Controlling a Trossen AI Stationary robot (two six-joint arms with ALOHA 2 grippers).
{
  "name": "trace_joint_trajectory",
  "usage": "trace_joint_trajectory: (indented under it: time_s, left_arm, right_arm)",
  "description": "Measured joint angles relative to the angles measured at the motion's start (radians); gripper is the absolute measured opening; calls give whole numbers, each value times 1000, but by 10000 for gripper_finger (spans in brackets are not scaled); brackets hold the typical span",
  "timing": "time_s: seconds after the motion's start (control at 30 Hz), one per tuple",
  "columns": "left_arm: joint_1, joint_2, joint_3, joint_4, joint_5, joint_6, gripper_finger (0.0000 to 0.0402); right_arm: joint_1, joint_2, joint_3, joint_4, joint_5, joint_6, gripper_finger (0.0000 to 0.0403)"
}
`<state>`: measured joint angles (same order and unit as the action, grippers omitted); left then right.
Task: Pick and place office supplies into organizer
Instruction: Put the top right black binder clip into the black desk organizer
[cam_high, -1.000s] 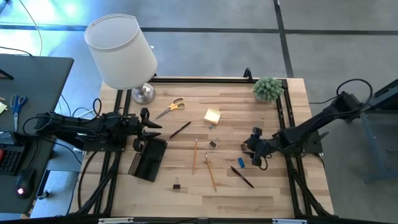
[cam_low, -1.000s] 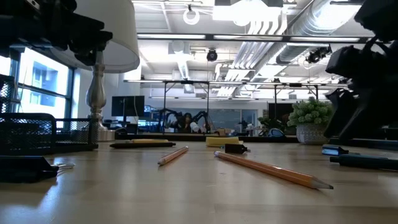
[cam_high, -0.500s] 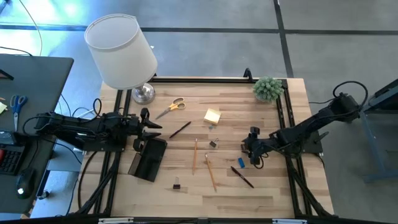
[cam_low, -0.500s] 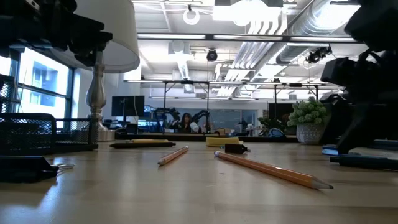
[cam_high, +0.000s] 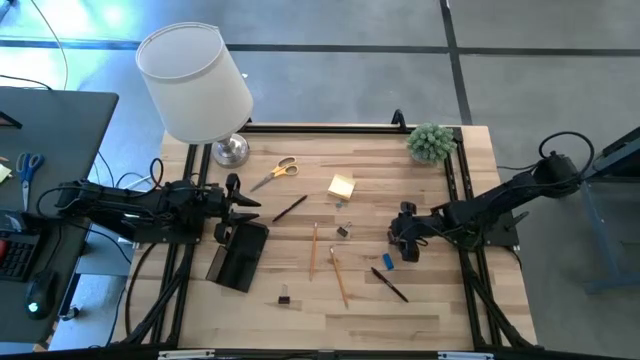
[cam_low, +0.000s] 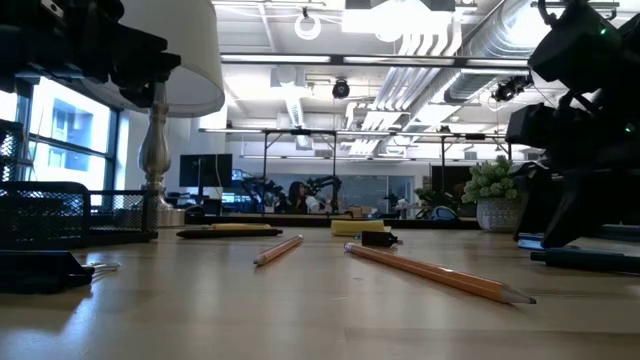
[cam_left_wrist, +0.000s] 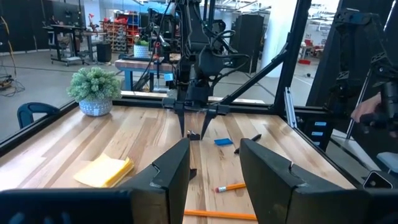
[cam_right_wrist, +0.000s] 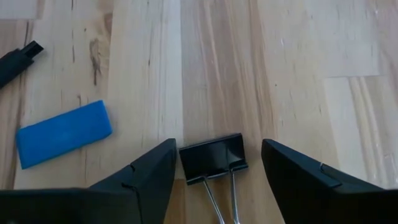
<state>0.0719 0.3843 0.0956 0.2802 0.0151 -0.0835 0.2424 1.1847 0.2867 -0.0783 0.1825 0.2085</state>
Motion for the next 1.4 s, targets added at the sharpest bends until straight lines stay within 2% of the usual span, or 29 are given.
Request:
trace_joint_trajectory:
  time_s: [0.47, 0.8, 1.13, 1.27, 1.4]
  left_arm:
    - [0, 0, 0, 0, 0, 0, 131]
    - [0, 0, 0, 3, -9, 0, 131]
    - [0, -2, 0, 24, -49, 0, 131]
    - [0, -2, 0, 71, -49, 0, 131]
    - [0, -3, 0, 94, -50, 0, 131]
  right_arm:
    - [0, 1, -1, 18, 3, -1, 142]
    - [0, 1, 60, 85, 44, -8, 154]
    - [0, 6, 178, 211, 132, -34, 139]
    - [0, 66, 214, 351, 132, -79, 145]
    - [0, 197, 294, 441, 131, -138, 144]
